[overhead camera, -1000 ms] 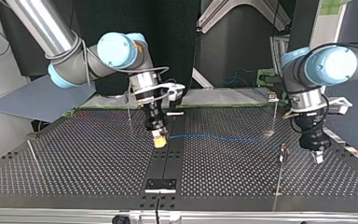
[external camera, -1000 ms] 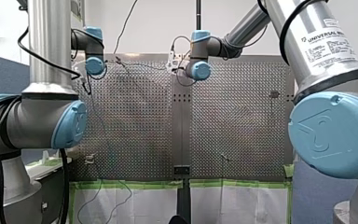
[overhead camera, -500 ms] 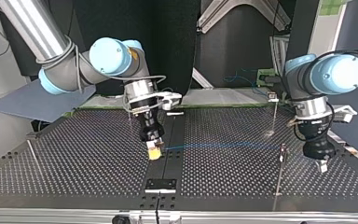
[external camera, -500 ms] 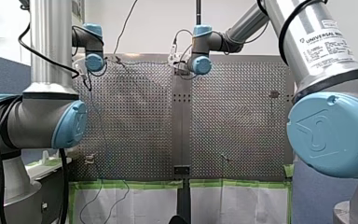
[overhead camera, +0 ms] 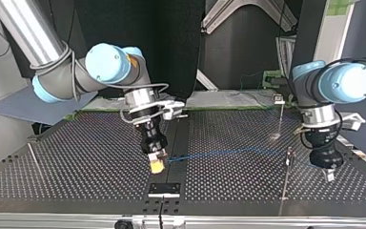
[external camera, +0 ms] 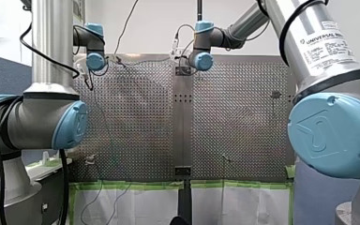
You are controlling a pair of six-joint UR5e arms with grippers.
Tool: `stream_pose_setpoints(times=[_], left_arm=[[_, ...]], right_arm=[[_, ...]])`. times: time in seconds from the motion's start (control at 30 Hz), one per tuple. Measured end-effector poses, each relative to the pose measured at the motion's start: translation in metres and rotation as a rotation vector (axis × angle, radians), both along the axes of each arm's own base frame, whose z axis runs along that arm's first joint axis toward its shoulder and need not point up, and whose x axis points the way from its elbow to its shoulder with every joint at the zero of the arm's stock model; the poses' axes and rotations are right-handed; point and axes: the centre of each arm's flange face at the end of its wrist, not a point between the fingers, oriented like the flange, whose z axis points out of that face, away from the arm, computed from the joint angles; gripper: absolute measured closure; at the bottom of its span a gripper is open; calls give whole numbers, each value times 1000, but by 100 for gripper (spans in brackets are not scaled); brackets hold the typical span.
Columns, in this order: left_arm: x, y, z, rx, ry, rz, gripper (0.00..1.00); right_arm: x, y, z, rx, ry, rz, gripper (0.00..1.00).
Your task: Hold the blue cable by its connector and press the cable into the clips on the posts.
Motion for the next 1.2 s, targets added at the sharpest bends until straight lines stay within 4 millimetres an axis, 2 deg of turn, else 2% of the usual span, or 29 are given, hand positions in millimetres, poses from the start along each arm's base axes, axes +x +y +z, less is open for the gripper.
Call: stream_pose_setpoints(times=[0.17, 0.4, 0.87, 0.9, 0.93, 0.97, 1.0, 1.03, 1.07, 1.1, 1.2], left_arm=[[1, 0, 4, 0, 1, 0, 100], [7, 1, 0, -1, 13, -5, 100], [9, -1, -3, 2, 23, -13, 100], [9, -1, -3, 4, 25, -13, 82], [9, -1, -3, 6, 26, -14, 82], [9, -1, -3, 10, 28, -13, 51], [9, -1, -4, 17, 31, -12, 42], [8, -2, -4, 22, 35, -10, 42], [8, -2, -4, 29, 40, -8, 16], [8, -1, -5, 36, 48, -3, 0], [6, 1, -7, 53, 72, 19, 0]], right_arm=[[6, -6, -8, 16, 10, 4, 100], [14, -16, -32, 43, 33, 5, 100], [19, -12, -36, 56, 46, 16, 100], [19, -12, -36, 56, 48, 16, 100], [19, -12, -37, 57, 49, 16, 100], [19, -12, -37, 57, 50, 16, 100], [19, -12, -37, 58, 51, 16, 100], [19, -11, -37, 58, 52, 16, 100], [20, -11, -37, 58, 52, 17, 100], [20, -11, -37, 59, 53, 17, 100], [20, -11, -37, 59, 54, 17, 100]])
